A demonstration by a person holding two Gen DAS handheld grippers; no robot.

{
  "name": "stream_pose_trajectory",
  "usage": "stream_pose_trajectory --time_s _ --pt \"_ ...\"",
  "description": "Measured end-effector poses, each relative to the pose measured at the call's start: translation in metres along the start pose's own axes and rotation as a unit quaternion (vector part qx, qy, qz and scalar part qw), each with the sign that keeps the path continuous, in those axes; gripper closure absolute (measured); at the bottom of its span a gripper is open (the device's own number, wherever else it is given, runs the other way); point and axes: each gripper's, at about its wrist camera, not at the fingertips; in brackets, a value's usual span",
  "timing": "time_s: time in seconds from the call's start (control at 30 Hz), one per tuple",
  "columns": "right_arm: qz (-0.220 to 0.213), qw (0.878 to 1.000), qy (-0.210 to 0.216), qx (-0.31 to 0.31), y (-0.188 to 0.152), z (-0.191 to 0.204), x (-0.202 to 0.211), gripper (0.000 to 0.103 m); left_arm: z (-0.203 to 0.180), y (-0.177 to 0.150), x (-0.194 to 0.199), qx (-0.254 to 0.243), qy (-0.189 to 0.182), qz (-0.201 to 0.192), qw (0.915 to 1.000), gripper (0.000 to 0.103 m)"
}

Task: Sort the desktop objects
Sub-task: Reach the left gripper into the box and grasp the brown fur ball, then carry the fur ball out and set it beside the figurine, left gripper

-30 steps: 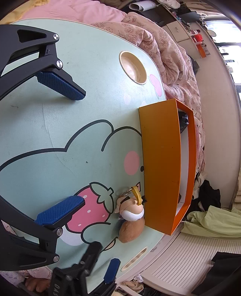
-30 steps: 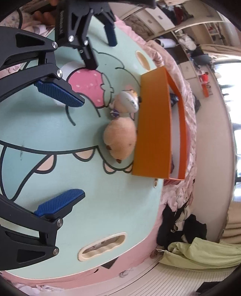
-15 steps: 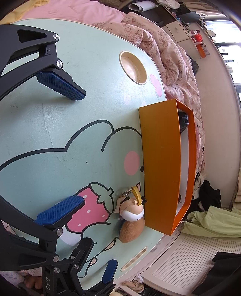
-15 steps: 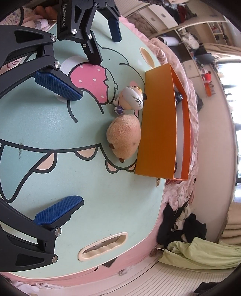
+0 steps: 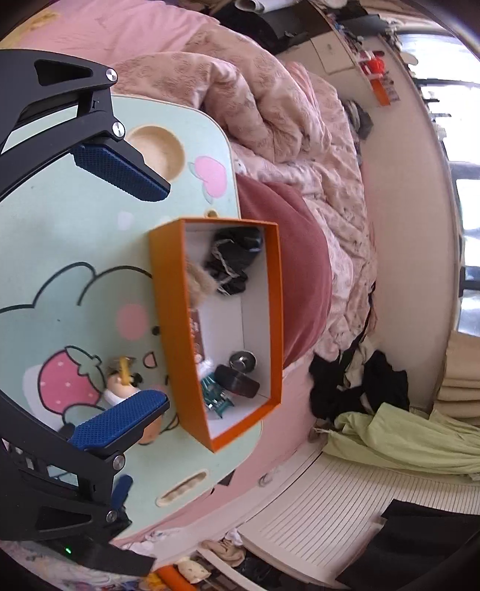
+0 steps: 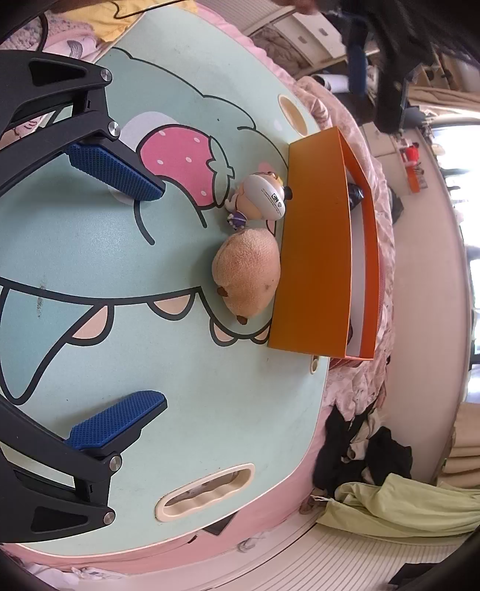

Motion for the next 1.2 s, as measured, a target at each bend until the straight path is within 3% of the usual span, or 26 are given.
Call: stream_pose_trajectory --time_s 0.03,0.07,0.2,0.3,0.43,0.6,0.63,0.67,0.77,0.93,1.07,1.2 --pt "0.000 1.000 0.000 0.000 0.000 0.000 0.000 0.000 0.001 0.013 -0.011 0.005 0.000 0.033 0.9994 0.054" --pt "0.000 1.000 0.000 0.000 0.000 0.000 0.000 0.000 0.003 0.026 -0.028 0.018 0.003 0.076 0.9969 0.060" --pt "0.000 1.000 0.001 0.000 0.000 0.000 0.000 0.000 0.011 0.044 -0.079 0.056 0.006 0.169 0.9841 0.062" --pt "0.000 1.000 0.001 0.000 0.000 0.000 0.000 0.000 0.015 0.046 -0.101 0.073 0.039 0.196 0.9771 0.062" --pt "0.000 1.000 0.001 0.000 0.000 0.000 0.000 0.000 0.016 0.049 -0.126 0.087 0.046 0.230 0.9682 0.062" --pt "-0.001 1.000 0.001 0.001 -0.001 0.001 0.000 0.000 0.001 0.047 -0.142 0.015 0.139 0.219 0.9657 0.062" --pt "-0.001 1.000 0.001 0.001 -0.001 0.000 0.000 0.000 0.000 0.046 -0.141 0.008 0.143 0.214 0.9662 0.072" --pt "-0.001 1.000 0.002 0.001 -0.001 0.001 0.000 0.000 0.000 0.045 -0.140 0.003 0.136 0.211 0.9680 0.077" --pt "-0.001 1.000 0.001 0.001 -0.001 0.000 0.000 0.000 0.008 0.050 -0.127 0.036 0.073 0.206 0.9752 0.077" --pt "-0.001 1.000 0.001 0.001 -0.001 0.001 0.000 0.000 0.008 0.063 -0.069 0.040 0.010 0.130 0.9906 0.077" --pt "-0.001 1.000 0.002 0.001 -0.001 0.001 0.000 0.000 -0.003 0.049 -0.023 0.027 -0.063 0.099 0.9927 0.077" --pt "-0.001 1.000 0.002 0.001 -0.001 0.002 0.000 0.000 -0.010 0.008 -0.013 0.016 -0.102 0.110 0.9885 0.077"
Point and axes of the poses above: each gripper's, at about its wrist camera, not at the fingertips, and x roughly against the way its jaws point, z to its left, y to its top, and after that the axes turned 5 degrees about x, right-handed
